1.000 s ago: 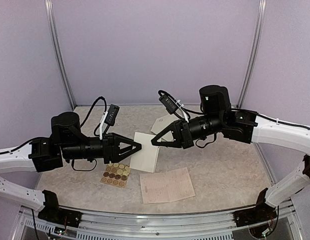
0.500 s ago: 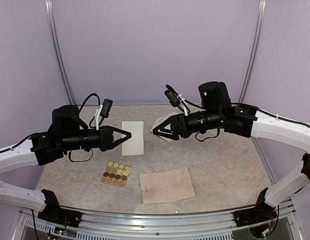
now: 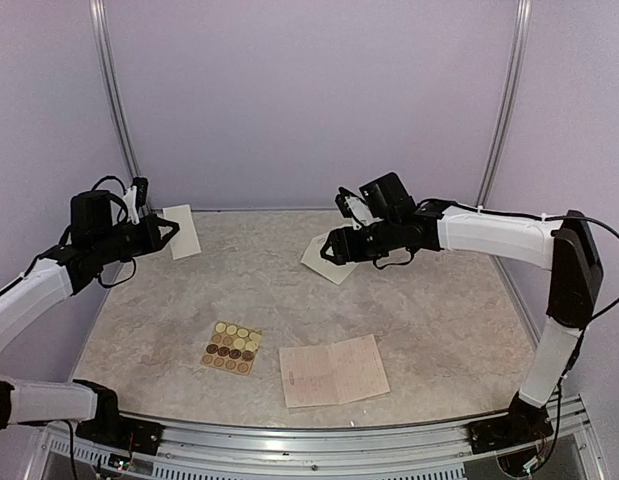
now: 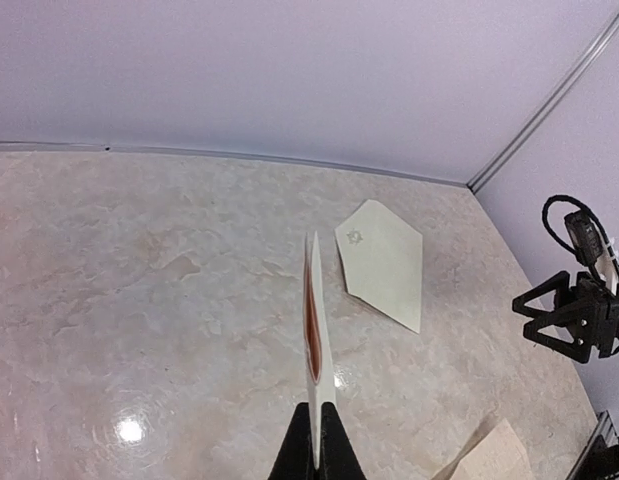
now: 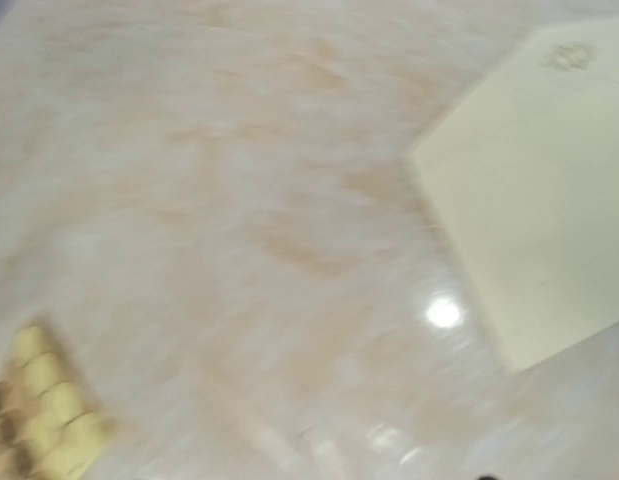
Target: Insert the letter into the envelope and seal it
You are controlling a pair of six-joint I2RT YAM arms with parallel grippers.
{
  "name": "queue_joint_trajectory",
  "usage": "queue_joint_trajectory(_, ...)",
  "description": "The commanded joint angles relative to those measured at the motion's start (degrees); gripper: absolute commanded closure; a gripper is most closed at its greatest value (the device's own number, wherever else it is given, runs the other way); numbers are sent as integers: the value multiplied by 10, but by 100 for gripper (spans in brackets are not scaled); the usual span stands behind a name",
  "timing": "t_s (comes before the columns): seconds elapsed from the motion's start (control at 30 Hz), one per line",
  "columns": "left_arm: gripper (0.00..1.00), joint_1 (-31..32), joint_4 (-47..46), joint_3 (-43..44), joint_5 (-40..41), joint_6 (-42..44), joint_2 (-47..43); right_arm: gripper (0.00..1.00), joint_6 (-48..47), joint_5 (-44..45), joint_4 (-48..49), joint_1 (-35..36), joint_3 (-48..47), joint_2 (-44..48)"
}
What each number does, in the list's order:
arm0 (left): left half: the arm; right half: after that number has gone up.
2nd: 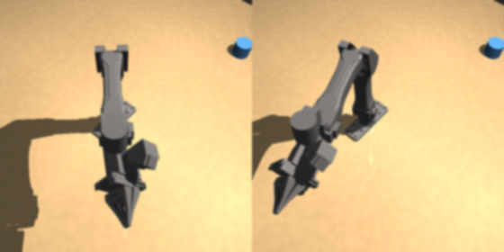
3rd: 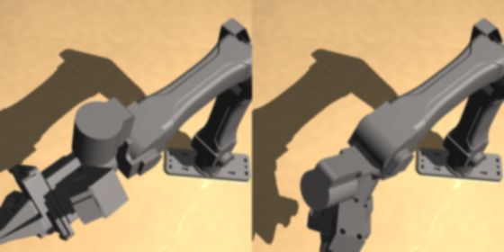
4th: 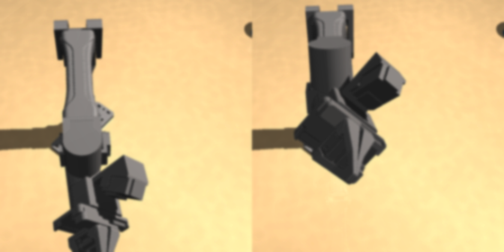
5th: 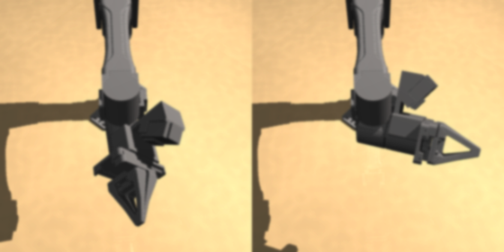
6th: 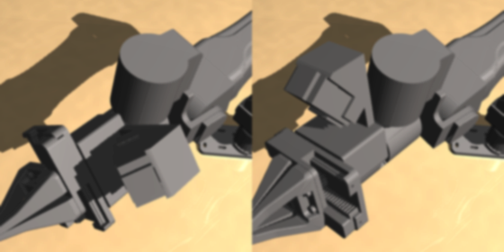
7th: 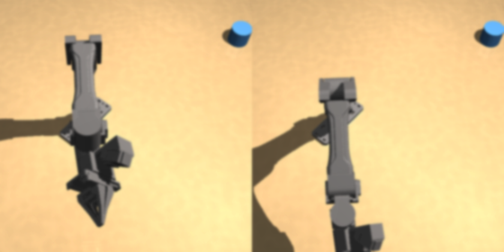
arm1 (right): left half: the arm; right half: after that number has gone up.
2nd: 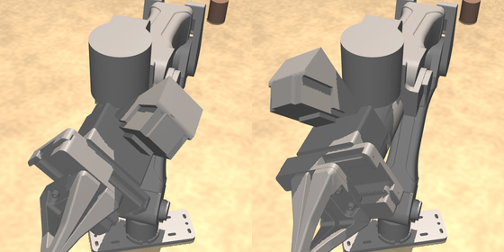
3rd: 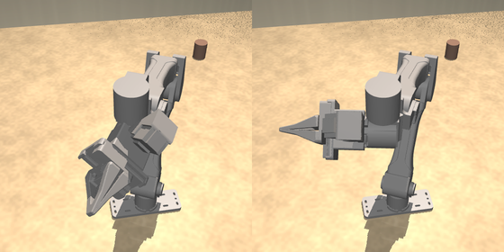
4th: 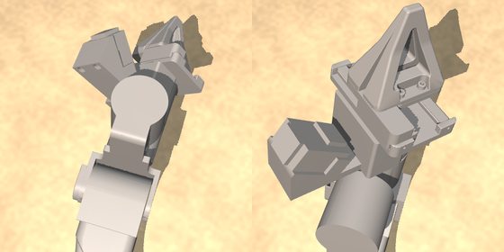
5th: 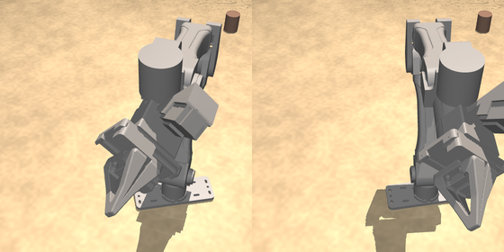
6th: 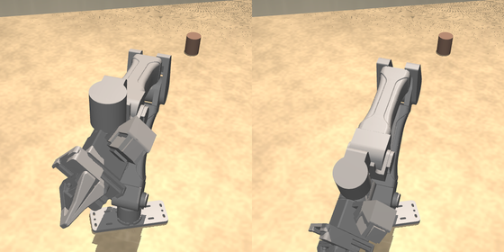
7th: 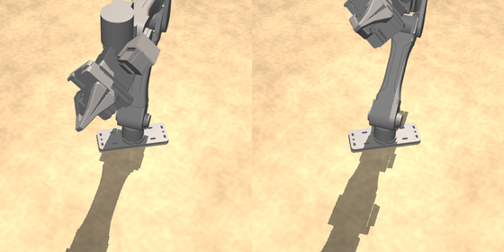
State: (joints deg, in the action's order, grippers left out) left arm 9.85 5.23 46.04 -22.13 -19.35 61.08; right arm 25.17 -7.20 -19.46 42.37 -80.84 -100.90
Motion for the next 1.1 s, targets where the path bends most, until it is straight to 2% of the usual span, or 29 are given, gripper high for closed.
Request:
queue_joint_trajectory(0.0,100,-49,-7,4,15,36,9,33,-21,2,17,-34,-61,-71)
queue_joint_trajectory(0.2,100,-111,-16,-6,7,20,-4,31,-31,-13,24,-64,-148,-186)
queue_joint_trajectory(0.33,100,-158,-32,-15,-39,7,-11,26,-43,-14,15,-78,-209,-254)
queue_joint_trajectory(0.47,100,-173,-42,-21,-61,1,-14,22,-54,-16,3,-86,-247,-297)
queue_joint_trajectory(0.67,100,-189,-46,-21,-84,-4,-2,20,-50,-47,17,-96,-237,-320)
queue_joint_trajectory(1.07,100,-195,-48,-23,-105,-10,17,20,-52,-91,57,-96,-141,-307)
